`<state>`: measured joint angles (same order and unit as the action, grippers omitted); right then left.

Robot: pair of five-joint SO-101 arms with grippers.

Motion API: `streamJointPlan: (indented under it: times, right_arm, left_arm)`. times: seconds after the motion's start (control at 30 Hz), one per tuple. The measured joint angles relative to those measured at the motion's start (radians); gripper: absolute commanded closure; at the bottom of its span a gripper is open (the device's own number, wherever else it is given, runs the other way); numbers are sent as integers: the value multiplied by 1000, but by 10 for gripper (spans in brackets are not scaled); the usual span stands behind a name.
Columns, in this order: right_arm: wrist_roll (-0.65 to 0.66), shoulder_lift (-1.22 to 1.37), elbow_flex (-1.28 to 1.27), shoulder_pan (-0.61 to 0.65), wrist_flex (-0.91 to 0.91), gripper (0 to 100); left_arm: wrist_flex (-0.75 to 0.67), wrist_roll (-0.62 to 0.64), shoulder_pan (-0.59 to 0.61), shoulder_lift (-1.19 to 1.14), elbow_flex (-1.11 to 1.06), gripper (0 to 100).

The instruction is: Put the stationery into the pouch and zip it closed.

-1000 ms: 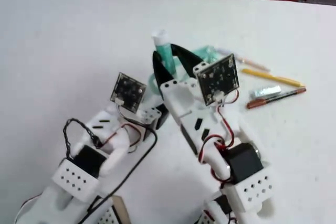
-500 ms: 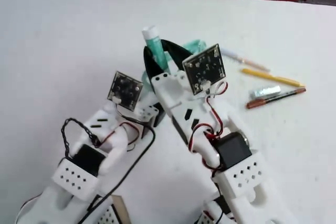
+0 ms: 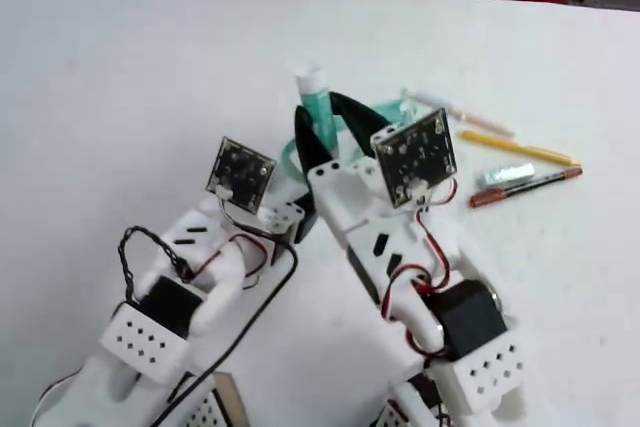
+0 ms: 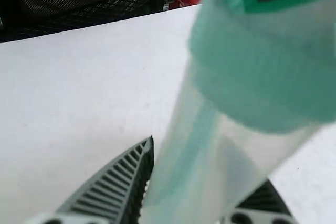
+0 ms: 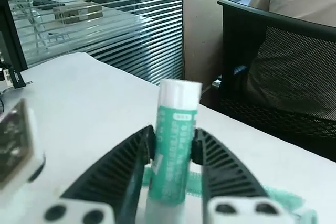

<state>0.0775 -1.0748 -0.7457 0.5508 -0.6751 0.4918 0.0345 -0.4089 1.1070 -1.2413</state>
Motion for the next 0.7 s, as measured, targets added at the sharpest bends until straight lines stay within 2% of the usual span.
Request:
streamJointPlan:
  times: [0.27,0.7]
  right_arm:
    - [0,-2,-5,-2,-25,868]
    - [0,-3,-5,-3,-25,872]
  left_arm:
    - [-5,0,5,0,0,801]
    - [-8,0,6,0,0,801]
